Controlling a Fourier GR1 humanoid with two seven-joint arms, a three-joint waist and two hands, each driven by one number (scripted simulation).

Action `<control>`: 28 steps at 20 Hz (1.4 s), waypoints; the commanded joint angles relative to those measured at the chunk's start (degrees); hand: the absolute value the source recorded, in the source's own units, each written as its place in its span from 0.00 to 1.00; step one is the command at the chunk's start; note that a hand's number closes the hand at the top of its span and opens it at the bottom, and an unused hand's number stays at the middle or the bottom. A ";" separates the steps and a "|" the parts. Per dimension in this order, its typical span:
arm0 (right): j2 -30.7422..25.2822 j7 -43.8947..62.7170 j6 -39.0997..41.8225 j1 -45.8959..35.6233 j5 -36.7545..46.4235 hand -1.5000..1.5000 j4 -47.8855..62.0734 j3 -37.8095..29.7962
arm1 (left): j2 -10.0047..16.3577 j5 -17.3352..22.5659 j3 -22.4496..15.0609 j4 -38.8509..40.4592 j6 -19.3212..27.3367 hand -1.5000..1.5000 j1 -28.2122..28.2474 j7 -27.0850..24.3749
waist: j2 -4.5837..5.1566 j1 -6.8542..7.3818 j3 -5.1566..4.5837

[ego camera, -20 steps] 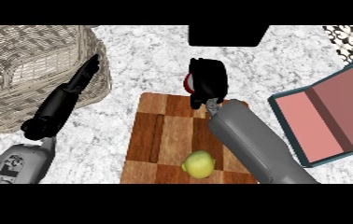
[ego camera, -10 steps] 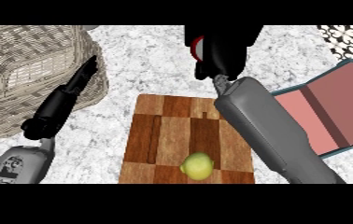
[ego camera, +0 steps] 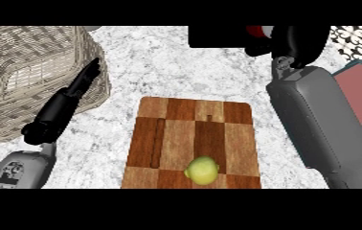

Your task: Pick the can from the cutting board and place it in the cardboard box

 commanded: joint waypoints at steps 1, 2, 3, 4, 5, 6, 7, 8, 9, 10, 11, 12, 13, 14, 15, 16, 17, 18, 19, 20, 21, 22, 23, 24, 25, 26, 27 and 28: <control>-6.45 -1.63 -0.44 4.71 -2.36 1.00 -3.86 -6.89 | 0.36 0.20 1.16 -1.43 -0.60 0.50 -0.19 0.70 | -0.03 -0.15 0.04; -5.65 0.70 2.46 5.69 -2.45 1.00 -7.29 -6.62 | 2.53 2.62 3.55 -0.35 -3.54 0.50 -2.14 2.59 | -0.08 -0.28 0.02; -6.90 -1.04 1.68 6.45 -2.74 1.00 -6.00 -8.24 | 0.83 1.05 2.45 -0.29 -2.41 0.50 1.39 -0.76 | 0.03 0.17 0.00; -9.45 -5.21 0.86 5.57 -3.97 1.00 -2.00 -10.32 | -0.99 -1.61 0.76 -1.04 0.05 0.50 0.27 0.02 | 0.15 0.36 0.01; -9.84 -3.84 3.50 9.53 -3.74 1.00 -6.10 -9.19 | -1.22 -1.50 1.65 3.86 -0.62 0.50 -0.68 -2.77 | 0.11 -0.31 -0.01; -10.94 -3.13 6.54 8.44 -3.66 1.00 -4.85 -9.67 | -1.26 -2.24 0.85 0.18 0.00 0.50 -1.17 -0.44 | 0.04 -0.04 0.00; -12.02 -6.83 7.50 10.38 -6.58 1.00 -3.51 -10.35 | -3.38 -3.32 -0.48 2.92 1.18 0.50 -1.37 -1.41 | 0.16 -0.32 0.00; -12.45 -6.93 8.60 11.03 -7.66 1.00 -3.44 -11.75 | -1.39 -1.04 1.53 1.06 -1.17 0.50 -0.85 -0.33 | 0.09 0.10 0.01; -13.03 -6.56 11.54 13.29 -9.22 1.00 -4.69 -12.04 | -2.07 -2.15 1.19 1.73 0.16 0.50 0.02 -1.48 | 0.01 -0.28 0.00; -14.52 -8.77 12.95 11.98 -13.07 1.00 -0.49 -15.63 | -1.22 -1.63 0.54 -0.85 -1.16 0.50 1.26 -0.32 | 0.06 0.27 0.03; -13.75 -8.53 16.26 13.59 -15.69 1.00 -1.55 -15.77 | -2.32 -2.54 0.51 -0.22 0.57 0.50 0.57 -0.48 | -0.02 -0.24 0.02; -13.16 -8.70 16.39 13.87 -16.18 1.00 0.61 -16.23 | -0.98 -1.61 1.97 0.76 -0.87 0.50 -0.80 -0.66 | 0.15 0.05 0.02; -14.10 -10.55 17.61 14.08 -18.36 1.00 2.17 -17.91 | -0.62 -0.34 2.59 2.25 -2.45 0.50 -0.88 -1.33 | 0.25 0.06 0.01; -16.09 -10.27 22.64 15.97 -20.48 1.00 -3.06 -18.47 | -0.76 -0.75 3.11 2.67 -1.76 0.50 -2.00 -0.03 | -0.05 -0.70 -0.01; -16.45 -11.88 21.39 16.87 -20.67 1.00 -0.65 -19.67 | -1.38 -1.63 2.48 3.68 -1.89 0.50 -3.10 -0.92 | 0.13 -0.33 0.00; -19.50 -14.76 23.74 19.14 -22.94 1.00 -1.30 -21.79 | -1.97 -1.37 1.99 1.45 -1.63 0.50 -0.24 -1.35 | 0.00 -0.33 0.01; -18.72 -15.83 23.05 16.35 -23.19 1.00 2.58 -22.33 | -1.94 -1.01 2.53 1.76 -2.29 0.50 -3.81 1.53 | 0.18 0.26 0.02; -17.04 -13.69 25.40 20.25 -23.38 1.00 -1.32 -20.53 | -1.70 -2.36 3.02 4.79 -1.84 0.50 -1.59 -3.14 | 0.11 -0.15 -0.02; -17.84 -14.13 27.49 19.38 -24.02 1.00 1.48 -20.78 | -1.03 -1.85 2.58 1.72 -2.84 0.50 0.71 -2.45 | 0.09 0.43 -0.01; -21.31 -17.12 28.97 21.81 -25.73 1.00 3.36 -23.67 | -0.87 -0.80 2.52 -2.84 -2.78 0.50 0.73 1.55 | -0.04 0.43 0.05; -19.17 -14.18 30.56 20.91 -25.40 1.00 1.54 -22.02 | -1.56 -1.44 3.82 2.80 -2.48 0.50 -3.44 0.20 | 0.13 0.05 -0.01; -22.17 -18.58 30.53 21.65 -27.44 1.00 5.78 -25.57 | -3.51 -2.36 1.24 -0.27 -1.55 0.50 -1.85 1.11 | 0.15 0.24 0.03; -19.87 -16.11 33.21 22.81 -29.25 0.00 0.78 -24.87 | -3.83 -3.29 1.97 1.16 -0.57 0.50 -1.93 0.77 | 0.05 0.01 0.00; -21.83 -19.22 36.65 24.05 -32.51 0.00 -0.25 -26.47 | -1.62 -1.81 3.48 3.02 -3.22 0.50 -1.14 -1.15 | 0.00 -0.32 -0.02; -20.33 -21.74 34.65 23.44 -31.37 0.00 2.32 -24.82 | -3.73 -4.17 2.17 4.50 -1.22 0.50 -2.36 -2.50 | 0.20 0.11 0.00; -21.98 -23.44 35.45 23.24 -32.55 0.00 2.63 -26.66 | -2.47 -2.84 2.75 0.74 -3.10 0.50 1.22 -2.83 | 0.11 0.53 0.00; -21.04 -23.87 34.66 24.22 -33.97 0.00 -0.82 -27.75 | -2.53 -2.94 2.87 -0.53 -2.84 0.50 0.55 -1.20 | 0.02 0.33 0.01; -20.64 -27.26 33.12 24.64 -33.17 0.00 -0.22 -26.56 | -4.54 -4.20 2.19 3.20 -1.37 0.50 -3.30 0.10 | 0.16 0.12 0.02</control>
